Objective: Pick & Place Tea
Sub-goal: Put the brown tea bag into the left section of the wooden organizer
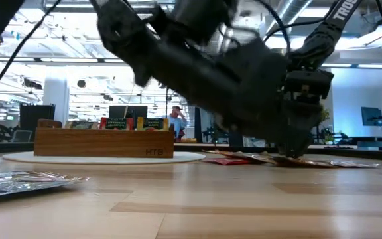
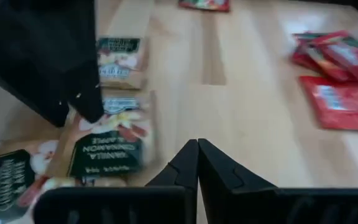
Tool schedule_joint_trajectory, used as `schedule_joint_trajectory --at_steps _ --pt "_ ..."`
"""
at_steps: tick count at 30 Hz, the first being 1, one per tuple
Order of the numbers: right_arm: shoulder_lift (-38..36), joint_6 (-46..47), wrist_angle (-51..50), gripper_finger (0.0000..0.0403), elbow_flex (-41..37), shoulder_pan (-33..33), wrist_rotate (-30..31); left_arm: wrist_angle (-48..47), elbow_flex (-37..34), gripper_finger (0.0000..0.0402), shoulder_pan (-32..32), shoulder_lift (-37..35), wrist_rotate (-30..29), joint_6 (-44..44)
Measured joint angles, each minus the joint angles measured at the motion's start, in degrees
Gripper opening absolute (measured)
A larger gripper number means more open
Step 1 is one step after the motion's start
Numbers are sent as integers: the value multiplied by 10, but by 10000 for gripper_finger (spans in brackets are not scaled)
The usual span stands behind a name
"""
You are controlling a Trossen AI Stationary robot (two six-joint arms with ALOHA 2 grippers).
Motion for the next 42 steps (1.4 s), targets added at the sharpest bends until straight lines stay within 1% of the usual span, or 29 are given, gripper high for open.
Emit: schedule_joint_trajectory --at_steps 6,10,12,15,17,20,21,23,25,28,30,32,35,37,40,42 --pt "0 3 -4 172 0 21 -8 -47 23 0 24 24 -2 -7" --pt "0 5 -6 164 -1 34 -15 -57 23 0 28 24 -41 -6" --pt "0 6 -7 154 -2 39 -18 -57 23 0 29 24 -50 -3" --pt "1 6 -11 122 -2 46 -20 -58 23 0 28 24 -59 -2" --pt "1 6 -11 86 -2 51 -20 -61 23 0 28 24 -68 -2" --pt "1 10 -21 23 -2 57 -20 -96 22 0 26 7 -106 10" --pt "0 10 -28 12 -2 61 -19 -112 22 0 23 -4 -121 16" --pt "-8 16 -46 10 -2 71 -11 -153 22 0 15 -34 -160 25" --pt "-23 21 -63 8 -2 85 13 -183 22 0 7 -59 -194 26" --pt "-63 29 -80 3 -2 112 44 -225 22 0 -3 -85 -219 27" --pt "-103 49 -80 5 -2 134 73 -229 22 0 -7 -92 -219 27" --pt "-140 66 -67 3 -1 160 128 -228 22 0 -11 -94 -210 28" --pt "-183 93 -42 2 -1 207 271 -220 22 0 -17 -94 -199 35" --pt "-198 110 -25 2 -1 240 361 -203 22 0 -22 -94 -204 42" --pt "-199 111 -6 1 -1 287 434 -199 21 8 -27 -104 -202 63" --pt "-196 116 -1 1 -1 311 475 -200 21 25 -30 -117 -196 67"
